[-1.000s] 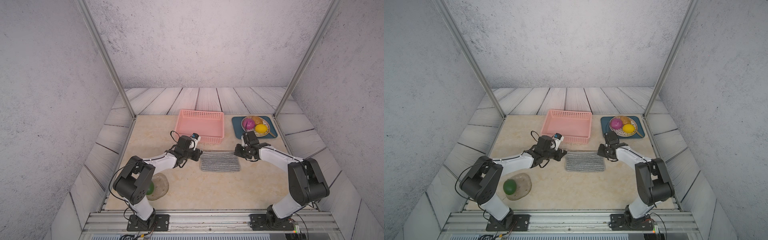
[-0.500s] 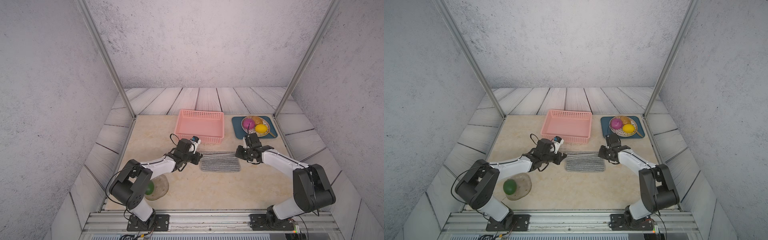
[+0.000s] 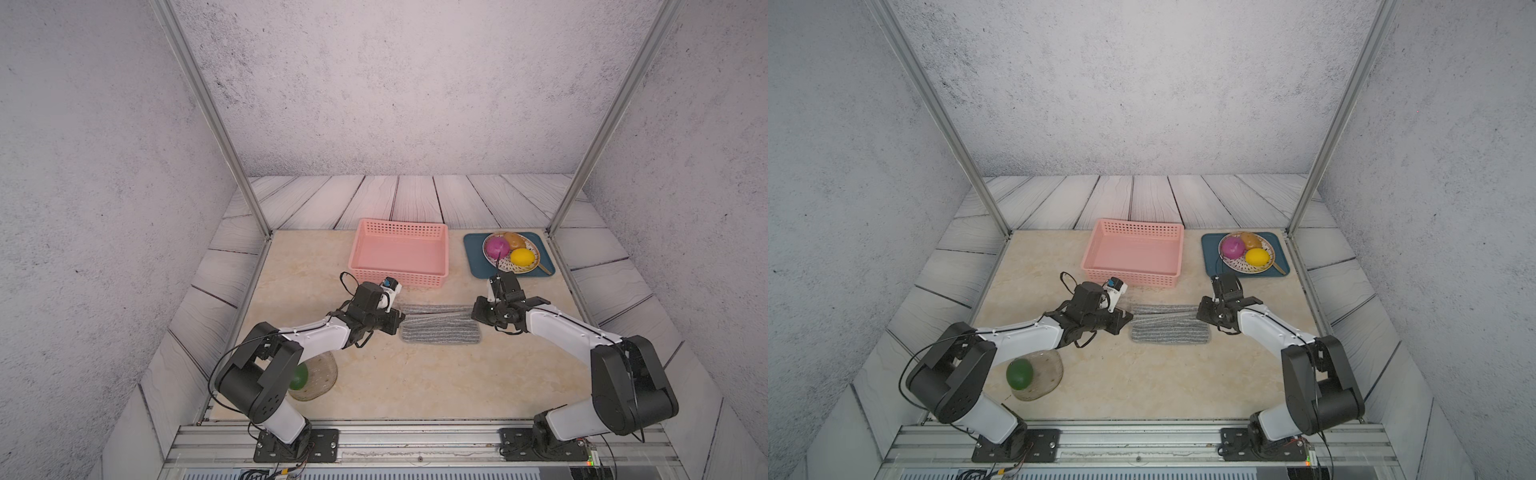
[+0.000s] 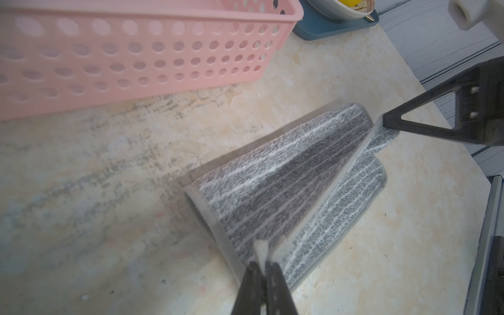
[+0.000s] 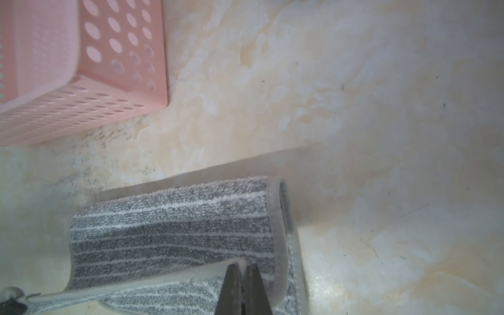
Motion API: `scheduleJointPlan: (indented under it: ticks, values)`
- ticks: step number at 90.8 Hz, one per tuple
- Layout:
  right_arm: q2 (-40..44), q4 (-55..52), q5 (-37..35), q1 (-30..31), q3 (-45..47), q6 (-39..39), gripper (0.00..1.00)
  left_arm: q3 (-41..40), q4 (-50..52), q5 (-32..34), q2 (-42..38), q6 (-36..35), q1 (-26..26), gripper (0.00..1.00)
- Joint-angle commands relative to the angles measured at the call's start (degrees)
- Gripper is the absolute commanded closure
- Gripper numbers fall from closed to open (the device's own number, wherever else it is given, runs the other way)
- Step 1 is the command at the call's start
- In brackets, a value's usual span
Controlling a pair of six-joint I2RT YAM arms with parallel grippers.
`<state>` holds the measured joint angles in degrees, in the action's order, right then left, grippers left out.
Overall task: Fold the square dishcloth
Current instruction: Fold the cleaning item at the center of the board.
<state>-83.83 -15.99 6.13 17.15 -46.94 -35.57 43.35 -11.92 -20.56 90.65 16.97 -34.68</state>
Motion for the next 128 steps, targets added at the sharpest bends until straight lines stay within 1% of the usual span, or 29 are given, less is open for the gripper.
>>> scheduleJointPlan:
  ticks: [1, 27, 38, 49, 56, 68, 82, 105, 116, 128]
  values:
    - [0.32, -0.26, 0.27, 0.25, 1.07, -0.72, 1.0, -0.76, -0.84, 0.69, 0.23, 0.64, -0.38, 1.0]
    - [0.27, 0.5, 0.33, 0.51, 3.02, -1.58, 1.0, -1.82, -2.07, 0.65, 0.94, 1.65, -1.21, 1.0]
    - [0.14, 0.78, 0.55, 0.65, 3.73, -1.93, 0.98, -2.48, -2.58, 0.61, 1.58, 2.15, -1.68, 1.0]
    - [0.09, 0.75, 0.63, 0.68, 4.42, -2.26, 0.91, -3.35, -2.94, 0.84, 1.89, 2.57, -1.95, 0.89]
    - [0.29, 0.38, 0.89, 0.71, 4.81, -2.65, 0.87, -3.83, -2.93, 1.03, 1.81, 2.83, -1.97, 0.8]
    - [0.75, 0.26, 1.05, 0.79, 5.74, -3.5, 0.8, -4.77, -3.25, 1.2, 1.42, 3.36, -2.19, 0.73]
    - [1.1, 0.13, 1.33, 1.01, 6.73, -4.14, 0.77, -5.52, -3.42, 1.39, 1.03, 3.7, -2.37, 0.65]
    - [2.47, -1.81, 1.96, 1.15, 7.75, -5.18, 0.72, -7.52, -4.17, 1.4, 0.21, 4.67, -2.59, 0.64]
    - [4.06, -2.88, 1.3, 1.1, 8.76, -5.54, 0.67, -8.55, -4.19, 1.66, -0.19, 5.1, -2.68, 0.65]
    - [6.01, -3.95, 0.29, 1.17, 9.95, -5.74, 0.65, -9.87, -4.5, 1.78, -0.73, 5.75, -2.84, 0.65]
